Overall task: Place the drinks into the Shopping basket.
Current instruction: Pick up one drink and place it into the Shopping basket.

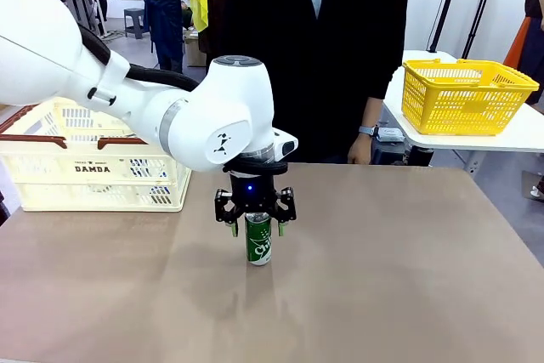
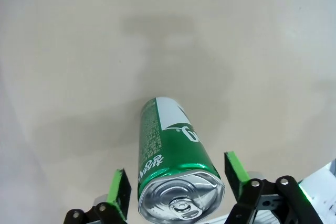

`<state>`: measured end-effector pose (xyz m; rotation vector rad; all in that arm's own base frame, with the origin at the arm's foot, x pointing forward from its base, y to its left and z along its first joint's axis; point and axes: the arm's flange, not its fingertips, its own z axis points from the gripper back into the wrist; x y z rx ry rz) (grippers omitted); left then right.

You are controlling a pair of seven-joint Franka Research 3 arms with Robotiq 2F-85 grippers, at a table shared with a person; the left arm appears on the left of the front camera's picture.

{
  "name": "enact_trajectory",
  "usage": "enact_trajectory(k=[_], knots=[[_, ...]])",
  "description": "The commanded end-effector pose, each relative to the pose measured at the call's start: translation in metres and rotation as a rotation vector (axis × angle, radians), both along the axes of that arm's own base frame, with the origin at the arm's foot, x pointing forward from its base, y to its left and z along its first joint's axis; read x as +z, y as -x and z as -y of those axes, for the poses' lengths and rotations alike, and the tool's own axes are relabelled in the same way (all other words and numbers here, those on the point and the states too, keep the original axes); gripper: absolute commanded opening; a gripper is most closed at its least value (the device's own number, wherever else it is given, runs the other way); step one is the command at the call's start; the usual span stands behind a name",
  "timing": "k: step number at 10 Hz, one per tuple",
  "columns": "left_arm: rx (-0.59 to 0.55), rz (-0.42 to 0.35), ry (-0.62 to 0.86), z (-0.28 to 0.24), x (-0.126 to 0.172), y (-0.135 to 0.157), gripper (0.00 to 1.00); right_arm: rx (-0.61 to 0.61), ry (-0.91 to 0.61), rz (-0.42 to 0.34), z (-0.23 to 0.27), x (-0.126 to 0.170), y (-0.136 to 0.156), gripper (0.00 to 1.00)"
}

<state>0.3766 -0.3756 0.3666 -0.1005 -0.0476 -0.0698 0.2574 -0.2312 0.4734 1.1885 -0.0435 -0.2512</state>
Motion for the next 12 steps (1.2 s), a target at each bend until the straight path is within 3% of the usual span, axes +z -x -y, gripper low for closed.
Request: enact_trajectory(k=[1, 8, 10, 12], knots=[[0.024, 0.029, -0.027, 0.008, -0.003, -0.004, 0.00, -0.006, -0.012, -0.009, -0.002, 0.003, 0.001, 1.00], [0.014, 0.058, -0.026, 0.008, 0.004, -0.003, 0.00, -0.006, -0.012, -0.009, -0.002, 0.003, 0.001, 1.00], [-0.001, 0.121, -0.017, -0.003, 0.046, 0.009, 0.00, -0.006, -0.012, -0.009, -0.002, 0.003, 0.001, 1.00], [-0.022, 0.213, -0.004, -0.030, 0.125, 0.035, 0.00, -0.006, -0.012, -0.009, -0.002, 0.003, 0.001, 1.00]])
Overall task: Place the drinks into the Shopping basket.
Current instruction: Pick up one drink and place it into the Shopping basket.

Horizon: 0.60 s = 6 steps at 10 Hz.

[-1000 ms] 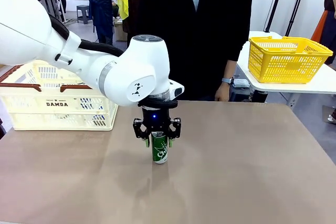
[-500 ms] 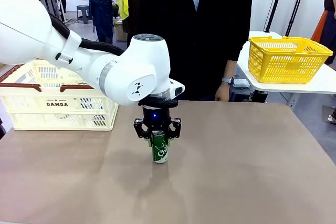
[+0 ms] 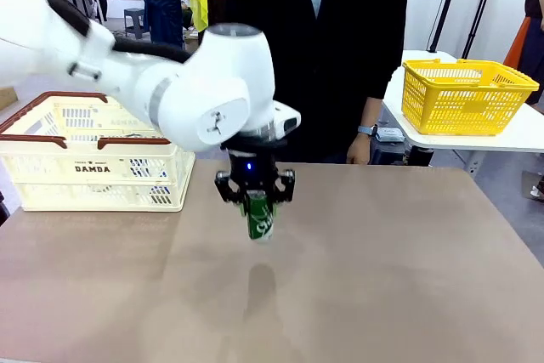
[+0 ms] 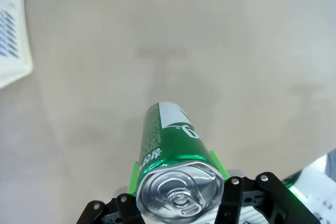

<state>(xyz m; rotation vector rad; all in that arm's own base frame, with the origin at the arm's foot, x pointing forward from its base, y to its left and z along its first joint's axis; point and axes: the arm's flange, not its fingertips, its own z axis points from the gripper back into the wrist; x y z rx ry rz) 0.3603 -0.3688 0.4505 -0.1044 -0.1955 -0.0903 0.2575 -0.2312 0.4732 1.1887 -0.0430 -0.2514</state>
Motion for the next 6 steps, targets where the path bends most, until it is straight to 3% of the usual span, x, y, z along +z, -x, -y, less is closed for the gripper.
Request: enact_trajectory(k=[1, 3, 4, 5, 6], knots=[[-0.029, 0.101, 0.012, -0.047, 0.084, 0.032, 0.00, -0.006, -0.011, -0.009, -0.002, 0.003, 0.001, 1.00], [-0.029, 0.141, -0.011, -0.092, 0.129, 0.048, 0.00, -0.006, -0.011, -0.009, -0.002, 0.003, 0.001, 1.00], [-0.027, 0.167, -0.049, -0.112, 0.137, 0.058, 0.00, -0.006, -0.011, -0.009, -0.002, 0.003, 0.001, 1.00], [-0.085, 0.191, -0.011, -0.127, 0.140, 0.070, 0.00, -0.006, -0.011, -0.009, -0.002, 0.003, 0.001, 1.00], [-0.057, 0.180, 0.043, -0.134, 0.138, 0.077, 0.00, -0.006, -0.011, -0.009, -0.002, 0.003, 0.001, 1.00]])
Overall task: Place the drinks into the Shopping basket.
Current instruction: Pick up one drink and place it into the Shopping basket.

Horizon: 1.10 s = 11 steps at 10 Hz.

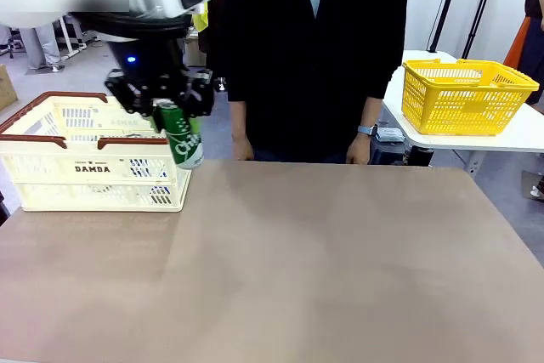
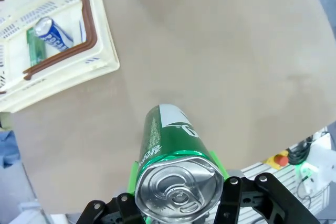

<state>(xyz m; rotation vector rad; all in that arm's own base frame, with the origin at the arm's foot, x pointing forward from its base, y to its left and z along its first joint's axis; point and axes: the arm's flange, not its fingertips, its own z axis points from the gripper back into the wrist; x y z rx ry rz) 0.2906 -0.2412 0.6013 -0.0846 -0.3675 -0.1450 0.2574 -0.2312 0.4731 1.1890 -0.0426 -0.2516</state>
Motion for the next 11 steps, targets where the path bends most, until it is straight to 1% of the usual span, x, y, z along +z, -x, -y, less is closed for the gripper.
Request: enact_trajectory(k=[1, 5, 6, 7, 8, 9, 10, 11], knots=[[0.006, -0.002, -0.012, 0.015, 0.002, -0.006, 0.00, -0.006, -0.011, -0.008, -0.002, 0.003, 0.001, 1.00], [0.006, -0.002, -0.012, 0.015, 0.002, -0.006, 0.00, -0.006, -0.011, -0.008, -0.002, 0.003, 0.001, 1.00], [-0.006, -0.009, -0.026, 0.014, -0.006, -0.004, 0.00, -0.006, -0.011, -0.008, -0.002, 0.003, 0.001, 1.00], [0.009, -0.026, -0.010, 0.000, 0.012, -0.026, 0.00, -0.006, -0.011, -0.008, -0.002, 0.003, 0.001, 1.00], [0.037, -0.008, 0.047, -0.023, 0.033, -0.053, 0.00, -0.006, -0.011, -0.008, -0.002, 0.003, 0.001, 1.00], [0.102, 0.022, 0.069, -0.047, 0.046, -0.078, 0.00, -0.006, -0.011, -0.008, -0.002, 0.003, 0.001, 1.00], [0.163, 0.033, 0.090, -0.074, 0.056, -0.099, 0.00, -0.006, -0.011, -0.008, -0.002, 0.003, 0.001, 1.00], [0.154, 0.018, 0.150, -0.101, 0.060, -0.119, 0.00, -0.006, -0.011, -0.008, -0.002, 0.003, 0.001, 1.00]])
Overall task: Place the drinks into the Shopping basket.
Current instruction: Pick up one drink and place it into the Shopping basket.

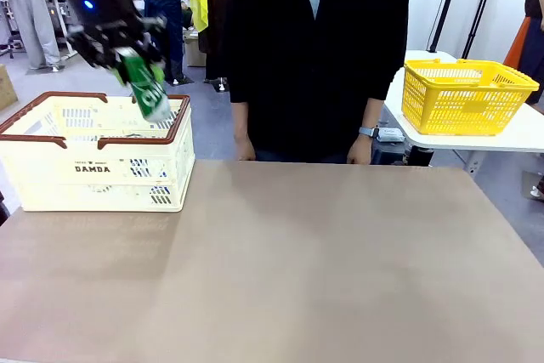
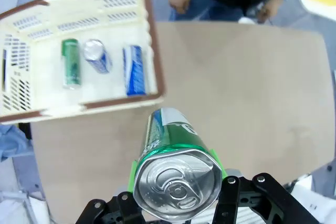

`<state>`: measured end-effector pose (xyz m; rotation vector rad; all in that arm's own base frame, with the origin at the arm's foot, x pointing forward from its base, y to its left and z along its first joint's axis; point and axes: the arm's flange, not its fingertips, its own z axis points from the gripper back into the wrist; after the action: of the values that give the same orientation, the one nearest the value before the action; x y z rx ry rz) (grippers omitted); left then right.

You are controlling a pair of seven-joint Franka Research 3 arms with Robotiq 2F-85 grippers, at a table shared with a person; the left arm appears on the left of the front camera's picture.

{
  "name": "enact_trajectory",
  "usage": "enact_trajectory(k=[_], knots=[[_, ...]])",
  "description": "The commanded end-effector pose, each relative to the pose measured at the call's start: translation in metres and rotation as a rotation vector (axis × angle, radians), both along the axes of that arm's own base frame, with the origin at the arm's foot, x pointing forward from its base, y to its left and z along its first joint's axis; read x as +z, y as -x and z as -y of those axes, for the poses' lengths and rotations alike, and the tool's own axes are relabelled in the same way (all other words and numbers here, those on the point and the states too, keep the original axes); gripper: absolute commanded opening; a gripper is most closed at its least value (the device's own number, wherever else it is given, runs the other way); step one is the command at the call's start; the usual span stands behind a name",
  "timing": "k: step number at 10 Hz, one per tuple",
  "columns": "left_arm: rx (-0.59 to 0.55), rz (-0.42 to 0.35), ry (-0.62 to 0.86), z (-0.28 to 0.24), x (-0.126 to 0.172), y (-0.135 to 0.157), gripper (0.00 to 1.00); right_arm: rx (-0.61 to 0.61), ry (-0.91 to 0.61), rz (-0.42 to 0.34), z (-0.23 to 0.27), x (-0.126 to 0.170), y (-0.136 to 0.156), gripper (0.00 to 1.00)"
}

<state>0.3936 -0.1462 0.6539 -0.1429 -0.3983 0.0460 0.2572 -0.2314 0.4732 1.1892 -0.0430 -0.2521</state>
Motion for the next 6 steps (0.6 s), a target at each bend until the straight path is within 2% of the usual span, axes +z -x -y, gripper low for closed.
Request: enact_trajectory(k=[1, 3, 5, 6], knots=[[-0.009, 0.024, 0.034, -0.032, 0.003, -0.035, 0.00, -0.006, -0.011, -0.009, -0.002, 0.003, 0.001, 1.00], [0.005, 0.019, 0.038, -0.060, -0.019, -0.066, 0.00, -0.006, -0.011, -0.009, -0.002, 0.003, 0.001, 1.00], [-0.048, -0.017, 0.095, -0.076, -0.049, -0.111, 0.00, -0.006, -0.011, -0.009, -0.002, 0.003, 0.001, 1.00], [-0.029, -0.019, 0.079, -0.078, -0.065, -0.133, 0.00, -0.006, -0.011, -0.009, -0.002, 0.003, 0.001, 1.00]])
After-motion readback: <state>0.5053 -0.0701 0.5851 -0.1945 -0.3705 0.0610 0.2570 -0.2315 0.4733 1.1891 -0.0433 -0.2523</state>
